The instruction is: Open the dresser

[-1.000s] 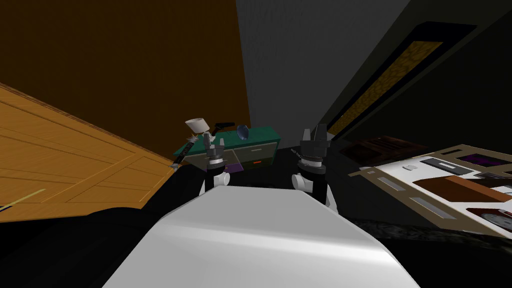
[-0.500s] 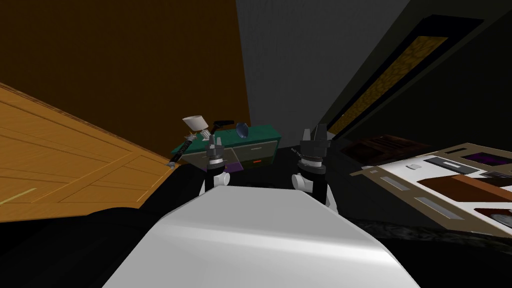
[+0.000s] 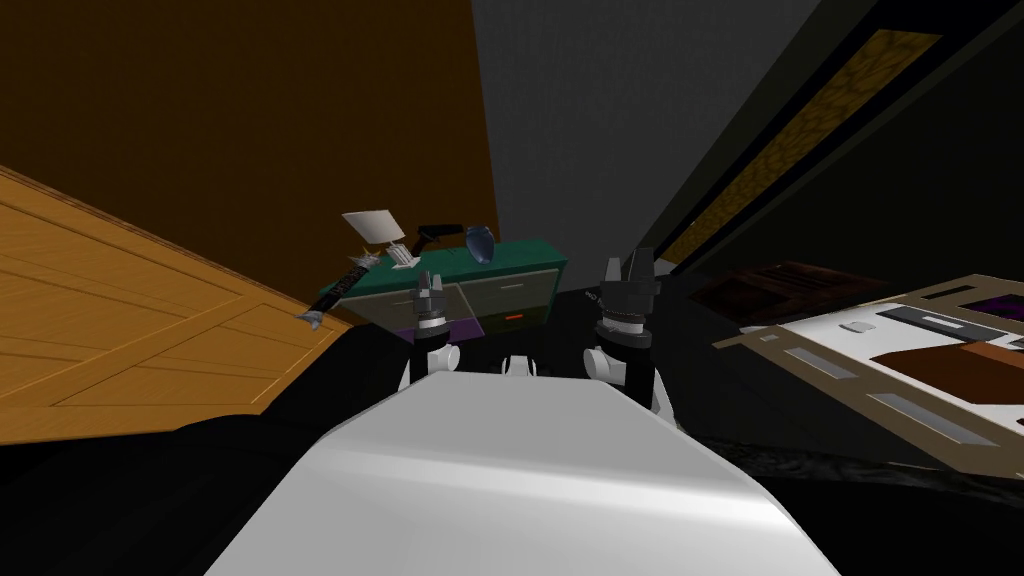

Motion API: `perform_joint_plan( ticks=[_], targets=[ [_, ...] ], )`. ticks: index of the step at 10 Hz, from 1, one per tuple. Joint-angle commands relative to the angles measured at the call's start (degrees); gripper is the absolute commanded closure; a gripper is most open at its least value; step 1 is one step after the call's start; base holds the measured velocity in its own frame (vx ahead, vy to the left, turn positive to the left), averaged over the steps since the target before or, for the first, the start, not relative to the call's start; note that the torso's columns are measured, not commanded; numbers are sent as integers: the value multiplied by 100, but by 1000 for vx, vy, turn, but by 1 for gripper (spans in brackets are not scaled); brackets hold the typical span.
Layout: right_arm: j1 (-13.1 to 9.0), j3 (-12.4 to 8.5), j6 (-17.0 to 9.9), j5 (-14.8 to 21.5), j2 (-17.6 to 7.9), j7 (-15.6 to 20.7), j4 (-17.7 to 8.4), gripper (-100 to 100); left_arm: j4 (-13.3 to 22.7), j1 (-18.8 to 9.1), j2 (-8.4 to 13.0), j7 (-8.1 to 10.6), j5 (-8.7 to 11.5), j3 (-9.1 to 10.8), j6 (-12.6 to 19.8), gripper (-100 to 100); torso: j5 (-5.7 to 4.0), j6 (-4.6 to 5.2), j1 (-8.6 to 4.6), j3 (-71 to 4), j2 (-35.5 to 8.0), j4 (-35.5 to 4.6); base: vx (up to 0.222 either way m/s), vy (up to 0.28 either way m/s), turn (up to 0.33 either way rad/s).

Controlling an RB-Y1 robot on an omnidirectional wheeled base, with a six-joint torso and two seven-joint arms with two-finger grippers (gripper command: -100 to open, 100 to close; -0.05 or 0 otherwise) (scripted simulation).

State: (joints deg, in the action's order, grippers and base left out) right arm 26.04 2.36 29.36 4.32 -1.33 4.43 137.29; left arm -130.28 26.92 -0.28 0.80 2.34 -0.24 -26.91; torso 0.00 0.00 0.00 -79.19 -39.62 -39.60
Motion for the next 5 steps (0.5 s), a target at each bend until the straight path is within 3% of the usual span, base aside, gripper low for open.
perform_joint_plan(
  ticks=[1,5],
  targets=[
    [1,0,0,0,0,0,-2,0,136,-30,313,-5,-2,10,-13,-100,0,0,-1,-396,-190,-188,26,-19,6],
    [1,1,0,0,1,0,-3,0,565,-124,698,-22,-9,42,-53,-100,-2,0,-6,-540,-263,-267,38,-42,8]
  ],
)
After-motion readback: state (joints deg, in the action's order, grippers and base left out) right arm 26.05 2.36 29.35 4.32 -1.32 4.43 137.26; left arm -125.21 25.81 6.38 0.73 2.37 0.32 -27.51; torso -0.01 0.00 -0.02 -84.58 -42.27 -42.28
